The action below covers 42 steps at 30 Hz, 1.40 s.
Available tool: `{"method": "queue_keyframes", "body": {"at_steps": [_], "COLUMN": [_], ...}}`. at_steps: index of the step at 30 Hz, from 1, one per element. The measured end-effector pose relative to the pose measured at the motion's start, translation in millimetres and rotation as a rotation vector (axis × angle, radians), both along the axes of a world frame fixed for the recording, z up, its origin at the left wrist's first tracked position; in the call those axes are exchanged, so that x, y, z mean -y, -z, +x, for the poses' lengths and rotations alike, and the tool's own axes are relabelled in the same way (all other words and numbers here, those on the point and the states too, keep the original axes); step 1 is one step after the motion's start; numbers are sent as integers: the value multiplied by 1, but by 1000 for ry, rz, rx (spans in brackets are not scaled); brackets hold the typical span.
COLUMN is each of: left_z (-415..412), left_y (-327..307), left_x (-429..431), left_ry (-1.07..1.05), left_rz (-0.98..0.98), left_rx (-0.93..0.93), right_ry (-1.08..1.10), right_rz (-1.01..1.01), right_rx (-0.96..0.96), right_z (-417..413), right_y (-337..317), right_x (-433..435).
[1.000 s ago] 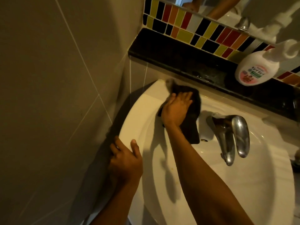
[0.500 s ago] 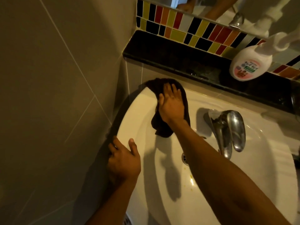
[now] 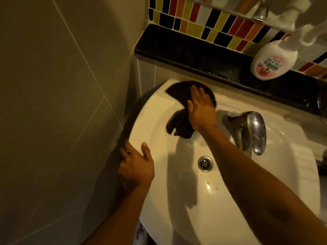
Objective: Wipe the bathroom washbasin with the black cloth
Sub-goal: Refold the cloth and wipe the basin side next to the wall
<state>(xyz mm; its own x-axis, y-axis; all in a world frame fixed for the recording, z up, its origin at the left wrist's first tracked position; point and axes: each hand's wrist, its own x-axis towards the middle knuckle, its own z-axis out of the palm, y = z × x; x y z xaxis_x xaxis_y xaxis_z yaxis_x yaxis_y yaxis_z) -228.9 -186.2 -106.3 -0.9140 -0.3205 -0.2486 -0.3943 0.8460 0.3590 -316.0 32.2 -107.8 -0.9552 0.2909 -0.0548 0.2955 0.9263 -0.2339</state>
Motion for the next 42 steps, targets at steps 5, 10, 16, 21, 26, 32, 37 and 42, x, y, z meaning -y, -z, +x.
{"method": "queue_keyframes", "body": {"at_steps": [5, 10, 16, 21, 26, 32, 37, 42], "left_z": [0, 2, 2, 1, 0, -2, -2, 0], "left_y": [-2, -5, -3, -2, 1, 6, 11, 10], "left_x": [0, 3, 2, 2, 1, -1, 3, 4], "left_ry": [-4, 1, -5, -8, -21, 10, 48, -3], "left_rz": [3, -5, -4, 1, 0, 7, -44, 29], "left_rx": [-3, 6, -6, -3, 2, -27, -109, -195], "right_ry": [375, 320, 401, 280, 122, -10, -656, -364], "right_rz": [-21, 55, -19, -158, -324, -237, -275, -61], "right_rx": [-3, 60, 13, -103, -213, -113, 22, 50], "right_z": [63, 76, 39, 72, 13, -42, 5, -48], "right_y": [5, 11, 17, 18, 13, 3, 3, 1], "right_x": [22, 33, 36, 50, 66, 108, 127, 56]}}
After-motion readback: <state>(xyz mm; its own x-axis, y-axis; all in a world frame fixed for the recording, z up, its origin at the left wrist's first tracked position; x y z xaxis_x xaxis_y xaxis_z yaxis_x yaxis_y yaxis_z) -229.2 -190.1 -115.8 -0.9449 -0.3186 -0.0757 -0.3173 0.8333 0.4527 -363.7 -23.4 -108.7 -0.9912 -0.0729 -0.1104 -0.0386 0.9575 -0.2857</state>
